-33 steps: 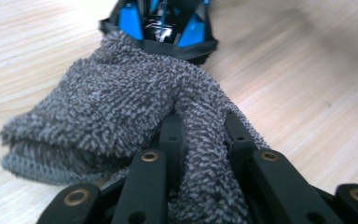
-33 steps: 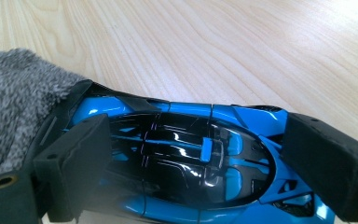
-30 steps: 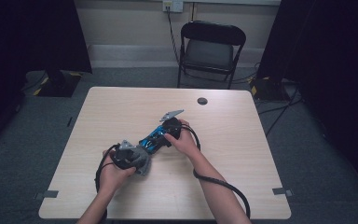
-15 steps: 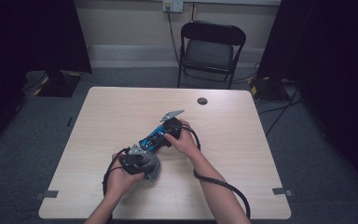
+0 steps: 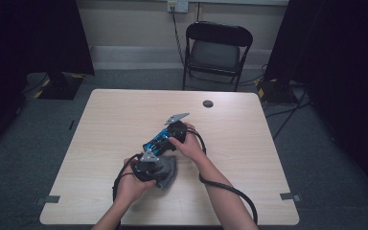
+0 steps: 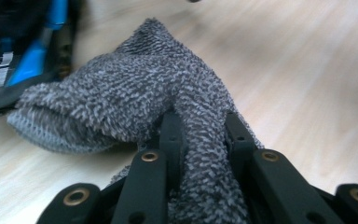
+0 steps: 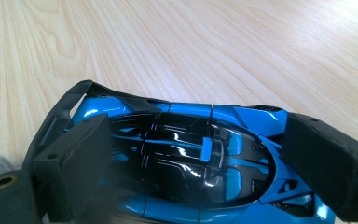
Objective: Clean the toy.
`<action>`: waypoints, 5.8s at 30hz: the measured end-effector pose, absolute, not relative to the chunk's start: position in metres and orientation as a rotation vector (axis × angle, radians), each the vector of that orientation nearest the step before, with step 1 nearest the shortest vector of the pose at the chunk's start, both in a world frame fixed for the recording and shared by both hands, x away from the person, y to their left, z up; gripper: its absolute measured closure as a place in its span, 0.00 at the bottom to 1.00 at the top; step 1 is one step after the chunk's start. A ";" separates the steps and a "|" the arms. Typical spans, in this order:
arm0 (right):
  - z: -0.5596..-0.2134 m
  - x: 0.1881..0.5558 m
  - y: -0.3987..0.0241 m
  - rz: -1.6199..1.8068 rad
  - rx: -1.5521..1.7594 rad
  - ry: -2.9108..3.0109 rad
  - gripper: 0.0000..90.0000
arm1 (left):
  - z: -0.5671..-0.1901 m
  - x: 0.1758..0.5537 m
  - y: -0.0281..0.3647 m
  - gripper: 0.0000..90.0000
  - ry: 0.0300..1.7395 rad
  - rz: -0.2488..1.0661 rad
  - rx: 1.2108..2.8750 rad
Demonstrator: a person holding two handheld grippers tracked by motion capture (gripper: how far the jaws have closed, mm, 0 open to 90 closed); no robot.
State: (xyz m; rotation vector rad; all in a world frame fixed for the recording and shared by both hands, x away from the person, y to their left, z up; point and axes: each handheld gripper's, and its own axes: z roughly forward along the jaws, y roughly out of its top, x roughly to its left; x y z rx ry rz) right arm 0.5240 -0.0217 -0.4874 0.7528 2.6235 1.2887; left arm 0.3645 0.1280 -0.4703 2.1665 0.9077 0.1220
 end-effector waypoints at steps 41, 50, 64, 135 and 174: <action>-0.488 0.523 -0.022 1.302 0.755 2.616 0.09 | -0.434 0.380 0.253 0.82 1.124 0.333 1.871; -0.488 0.524 -0.022 1.297 0.753 2.621 0.09 | -0.459 0.394 0.271 0.82 1.272 0.447 1.845; -0.488 0.523 -0.023 1.303 0.751 2.614 0.09 | -0.479 0.408 0.235 0.81 1.291 0.440 1.999; -0.488 0.523 -0.022 1.301 0.752 2.616 0.09 | -0.471 0.362 0.133 0.82 0.884 0.136 2.151; -0.488 0.523 -0.022 1.304 0.755 2.613 0.09 | -0.416 0.375 0.224 0.82 0.980 0.299 1.886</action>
